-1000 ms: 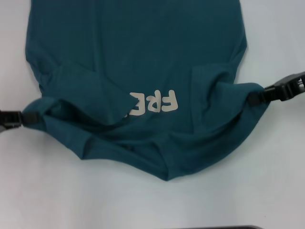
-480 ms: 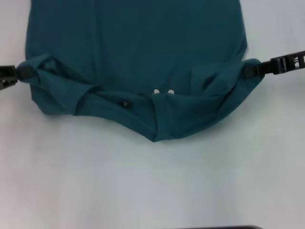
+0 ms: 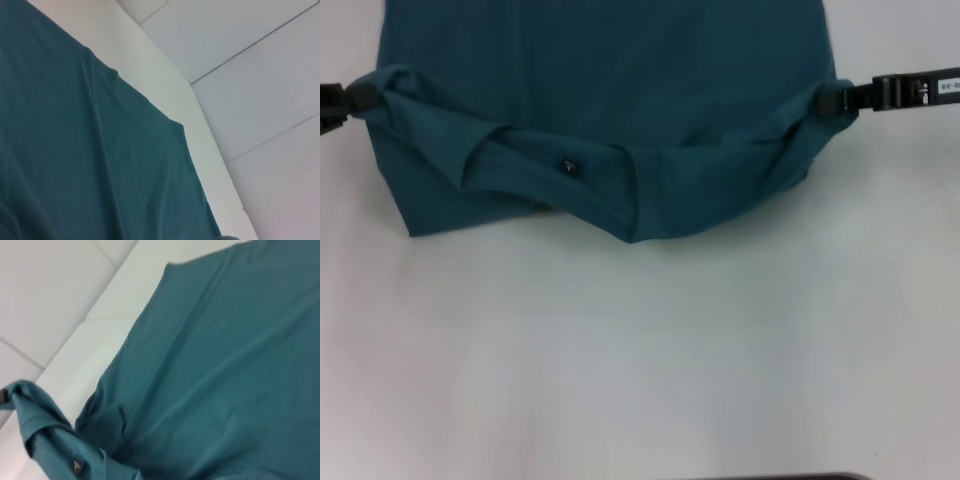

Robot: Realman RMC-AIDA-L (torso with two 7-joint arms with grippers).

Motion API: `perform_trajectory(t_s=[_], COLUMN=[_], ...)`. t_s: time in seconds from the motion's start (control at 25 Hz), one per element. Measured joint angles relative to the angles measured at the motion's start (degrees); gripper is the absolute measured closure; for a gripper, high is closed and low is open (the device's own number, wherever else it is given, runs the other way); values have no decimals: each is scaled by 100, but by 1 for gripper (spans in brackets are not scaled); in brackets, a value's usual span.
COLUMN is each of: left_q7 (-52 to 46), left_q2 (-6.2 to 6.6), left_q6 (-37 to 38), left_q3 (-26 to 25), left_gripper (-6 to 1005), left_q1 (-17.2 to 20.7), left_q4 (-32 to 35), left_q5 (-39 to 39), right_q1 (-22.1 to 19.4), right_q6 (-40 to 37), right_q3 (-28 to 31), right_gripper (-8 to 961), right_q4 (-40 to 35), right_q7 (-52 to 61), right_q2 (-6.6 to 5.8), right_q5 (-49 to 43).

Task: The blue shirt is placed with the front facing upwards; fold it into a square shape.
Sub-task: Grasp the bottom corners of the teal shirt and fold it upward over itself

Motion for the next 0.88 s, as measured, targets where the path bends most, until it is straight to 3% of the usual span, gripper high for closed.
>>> perform_trajectory(t_s=[0.64,0.88], left_q7=[930,1285], left_q2=[-330,-385], left_q6=[-1211,-1500], left_q3=[62,98], left_gripper=[962,962], left_q1=[-293,-456], left_q4=[-4,-5], left_q5=[-589,-795], right_q1=[83,106], right_q6=[1479,1956], right_q3=[-41,-58], right_gripper=[928,928], right_q4=[27,73], right_q7=[-83,-336], right_q2=[410,530], right_q5=[375,607])
